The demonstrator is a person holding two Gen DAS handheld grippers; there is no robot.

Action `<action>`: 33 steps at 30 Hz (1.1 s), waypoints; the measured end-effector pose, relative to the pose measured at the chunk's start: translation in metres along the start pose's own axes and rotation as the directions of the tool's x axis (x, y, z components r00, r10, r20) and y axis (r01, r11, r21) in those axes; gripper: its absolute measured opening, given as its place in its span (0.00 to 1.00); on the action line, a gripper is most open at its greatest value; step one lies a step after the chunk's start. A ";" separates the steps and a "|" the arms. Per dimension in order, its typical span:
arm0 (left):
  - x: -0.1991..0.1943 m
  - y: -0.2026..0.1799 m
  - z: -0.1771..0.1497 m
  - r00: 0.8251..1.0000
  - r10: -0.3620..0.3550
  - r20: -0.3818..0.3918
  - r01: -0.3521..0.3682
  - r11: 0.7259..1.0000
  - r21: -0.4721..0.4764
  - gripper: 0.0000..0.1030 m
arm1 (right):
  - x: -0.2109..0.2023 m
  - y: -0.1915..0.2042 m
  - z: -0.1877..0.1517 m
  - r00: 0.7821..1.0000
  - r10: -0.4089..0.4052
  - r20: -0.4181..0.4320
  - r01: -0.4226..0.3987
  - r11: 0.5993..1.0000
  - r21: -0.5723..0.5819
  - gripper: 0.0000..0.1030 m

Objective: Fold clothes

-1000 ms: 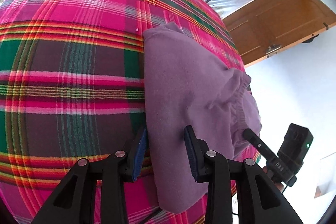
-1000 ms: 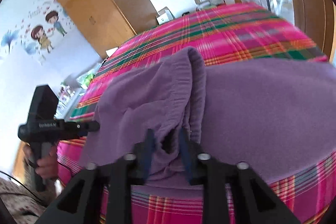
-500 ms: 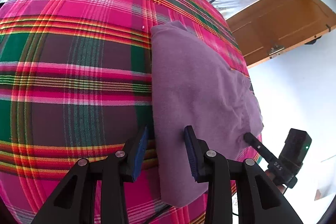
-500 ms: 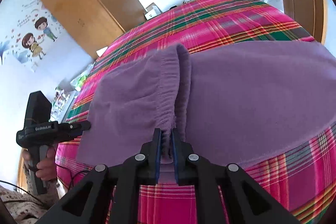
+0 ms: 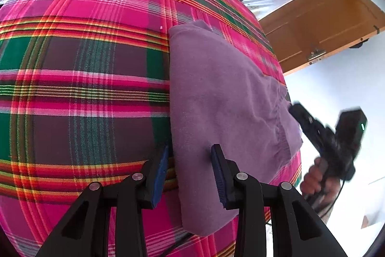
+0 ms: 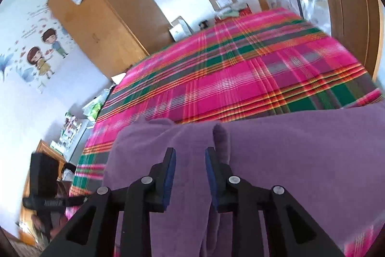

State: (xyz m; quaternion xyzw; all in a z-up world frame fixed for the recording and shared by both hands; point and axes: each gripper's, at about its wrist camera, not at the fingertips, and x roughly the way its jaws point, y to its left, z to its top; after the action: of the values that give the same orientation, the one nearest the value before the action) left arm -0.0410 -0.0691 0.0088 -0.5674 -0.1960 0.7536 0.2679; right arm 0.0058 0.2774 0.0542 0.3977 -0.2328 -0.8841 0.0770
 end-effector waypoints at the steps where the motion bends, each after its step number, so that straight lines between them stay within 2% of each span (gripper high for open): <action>1: 0.000 0.000 0.000 1.000 0.000 0.000 0.000 1.000 0.000 0.36 | 0.005 -0.002 0.003 1.000 0.003 -0.003 -0.003 1.000 0.009 0.27; 4: 0.000 0.001 0.002 1.000 0.000 0.000 0.000 1.000 -0.002 0.36 | 0.014 -0.007 0.008 0.999 0.030 -0.019 -0.029 0.999 0.029 0.26; 5: 0.001 0.001 0.002 1.000 0.000 0.000 0.000 1.000 -0.002 0.36 | 0.015 -0.009 0.010 0.999 0.036 -0.019 -0.036 0.999 0.033 0.19; 6: 0.001 0.001 0.002 1.000 0.000 0.000 0.000 1.000 -0.003 0.36 | 0.015 -0.012 0.010 1.000 0.028 -0.012 -0.028 0.999 0.036 0.01; 11: 0.001 0.001 0.005 1.000 -0.003 -0.003 0.003 1.000 0.000 0.36 | 0.011 -0.026 0.013 1.000 -0.009 0.018 0.008 0.997 0.079 0.00; 14: 0.003 0.000 0.006 1.000 -0.001 -0.004 0.001 1.000 0.000 0.36 | 0.012 -0.028 0.013 0.997 0.074 0.012 -0.075 0.992 0.097 0.04; 15: 0.003 0.000 0.006 1.000 -0.001 -0.003 0.001 1.000 -0.001 0.36 | 0.013 -0.028 0.014 0.996 0.090 0.008 -0.090 0.991 0.101 0.10; 16: 0.004 0.000 0.006 1.000 0.000 -0.003 0.000 1.000 -0.001 0.36 | 0.015 -0.029 0.015 0.994 0.105 0.005 -0.105 0.989 0.107 0.19; 19: 0.002 0.001 0.005 1.000 0.000 -0.004 0.000 1.000 -0.001 0.36 | 0.019 -0.031 0.016 0.991 0.134 -0.011 -0.131 0.982 0.136 0.26; 21: 0.002 0.001 0.005 1.000 0.000 -0.004 0.000 1.000 -0.003 0.36 | 0.022 -0.030 0.016 0.992 0.122 -0.022 -0.118 0.984 0.136 0.26; 22: 0.002 0.001 0.005 1.000 0.000 -0.004 0.000 1.000 -0.003 0.36 | 0.022 -0.031 0.016 0.993 0.118 -0.023 -0.113 0.984 0.136 0.21; 24: 0.002 0.001 0.005 1.000 0.002 -0.003 -0.002 1.000 -0.002 0.36 | 0.018 -0.030 0.015 0.995 0.095 -0.003 -0.094 0.989 0.110 0.01; 28: 0.003 0.001 0.006 1.000 0.001 -0.003 -0.001 1.000 -0.004 0.36 | 0.012 -0.029 0.020 0.998 0.045 0.050 -0.049 0.995 0.086 0.00; 30: 0.003 0.001 0.006 1.000 0.003 -0.003 -0.003 1.000 -0.005 0.36 | 0.011 -0.032 0.021 0.998 0.035 0.048 -0.040 0.993 0.108 0.00; 33: 0.004 0.000 0.006 1.000 0.004 -0.002 -0.004 1.000 -0.003 0.36 | 0.007 -0.025 0.015 0.996 0.087 0.023 -0.088 0.994 0.069 0.02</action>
State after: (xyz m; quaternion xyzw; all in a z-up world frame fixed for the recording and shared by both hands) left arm -0.0475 -0.0672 0.0075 -0.5691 -0.1958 0.7532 0.2656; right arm -0.0082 0.3028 0.0463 0.3806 -0.2815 -0.8752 0.0994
